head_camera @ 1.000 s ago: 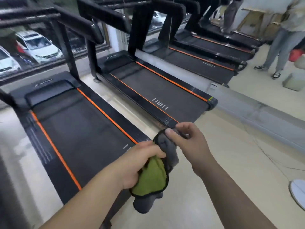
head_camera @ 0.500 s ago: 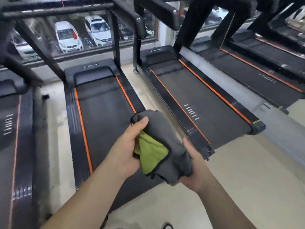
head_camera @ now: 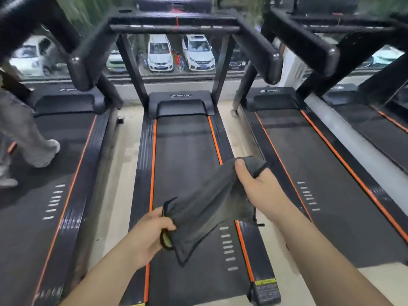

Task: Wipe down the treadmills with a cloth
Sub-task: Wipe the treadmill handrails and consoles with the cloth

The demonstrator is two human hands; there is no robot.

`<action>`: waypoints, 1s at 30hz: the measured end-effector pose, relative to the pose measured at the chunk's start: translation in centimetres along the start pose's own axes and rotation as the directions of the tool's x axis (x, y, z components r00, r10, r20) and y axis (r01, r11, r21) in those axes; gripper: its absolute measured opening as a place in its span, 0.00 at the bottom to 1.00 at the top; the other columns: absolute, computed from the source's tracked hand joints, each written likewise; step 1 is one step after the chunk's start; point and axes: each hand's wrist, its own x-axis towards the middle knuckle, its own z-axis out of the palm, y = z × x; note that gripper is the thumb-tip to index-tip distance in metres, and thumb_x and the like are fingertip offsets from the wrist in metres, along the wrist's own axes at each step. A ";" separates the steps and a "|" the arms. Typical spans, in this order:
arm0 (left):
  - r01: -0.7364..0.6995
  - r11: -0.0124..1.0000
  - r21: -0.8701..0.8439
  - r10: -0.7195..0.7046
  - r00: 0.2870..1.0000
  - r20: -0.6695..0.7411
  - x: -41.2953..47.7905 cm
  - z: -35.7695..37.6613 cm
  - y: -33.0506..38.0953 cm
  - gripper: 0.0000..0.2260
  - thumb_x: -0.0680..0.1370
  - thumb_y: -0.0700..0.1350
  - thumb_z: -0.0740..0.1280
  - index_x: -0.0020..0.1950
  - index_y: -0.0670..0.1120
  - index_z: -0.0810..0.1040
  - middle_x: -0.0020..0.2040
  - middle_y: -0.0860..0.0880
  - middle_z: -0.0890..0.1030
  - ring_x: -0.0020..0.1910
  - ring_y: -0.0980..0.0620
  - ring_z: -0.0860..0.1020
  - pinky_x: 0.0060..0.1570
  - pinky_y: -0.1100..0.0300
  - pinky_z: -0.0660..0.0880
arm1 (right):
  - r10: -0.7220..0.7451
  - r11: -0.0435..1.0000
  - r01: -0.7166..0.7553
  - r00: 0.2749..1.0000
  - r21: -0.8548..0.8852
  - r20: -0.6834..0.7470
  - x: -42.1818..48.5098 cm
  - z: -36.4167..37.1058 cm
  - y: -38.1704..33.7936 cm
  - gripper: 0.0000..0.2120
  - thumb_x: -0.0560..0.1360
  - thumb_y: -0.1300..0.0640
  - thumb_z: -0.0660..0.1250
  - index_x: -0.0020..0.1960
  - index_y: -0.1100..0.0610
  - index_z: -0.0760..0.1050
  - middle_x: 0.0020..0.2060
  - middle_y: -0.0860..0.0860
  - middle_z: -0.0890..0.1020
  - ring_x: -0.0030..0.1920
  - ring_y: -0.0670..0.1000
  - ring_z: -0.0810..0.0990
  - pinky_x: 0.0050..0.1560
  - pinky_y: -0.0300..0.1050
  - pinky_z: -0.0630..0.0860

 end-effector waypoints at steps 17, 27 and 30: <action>-0.322 0.946 -0.037 0.324 0.940 0.104 13.5 2.9 17.9 0.24 0.74 0.69 0.70 0.66 0.60 0.78 0.64 0.56 0.83 0.65 0.54 0.79 0.66 0.46 0.75 | 0.360 0.630 -0.538 0.841 0.560 0.403 20.5 7.1 -10.0 0.18 0.80 0.49 0.67 0.58 0.63 0.82 0.53 0.62 0.86 0.48 0.59 0.87 0.46 0.51 0.83; -0.151 0.890 -0.430 0.178 0.984 0.024 25.3 8.2 35.4 0.32 0.77 0.69 0.58 0.70 0.49 0.77 0.63 0.46 0.84 0.63 0.50 0.82 0.68 0.50 0.72 | 0.341 0.611 -0.639 0.745 0.468 0.573 41.2 3.5 -16.3 0.18 0.79 0.52 0.65 0.58 0.65 0.84 0.59 0.63 0.83 0.57 0.62 0.83 0.67 0.59 0.75; -0.124 0.865 -0.487 0.144 0.990 0.004 26.2 9.9 42.9 0.33 0.77 0.69 0.60 0.69 0.45 0.79 0.63 0.43 0.84 0.63 0.47 0.82 0.68 0.50 0.72 | 0.343 0.630 -0.653 0.719 0.420 0.604 47.4 1.1 -21.4 0.20 0.80 0.52 0.64 0.62 0.65 0.81 0.61 0.62 0.83 0.59 0.61 0.82 0.65 0.55 0.75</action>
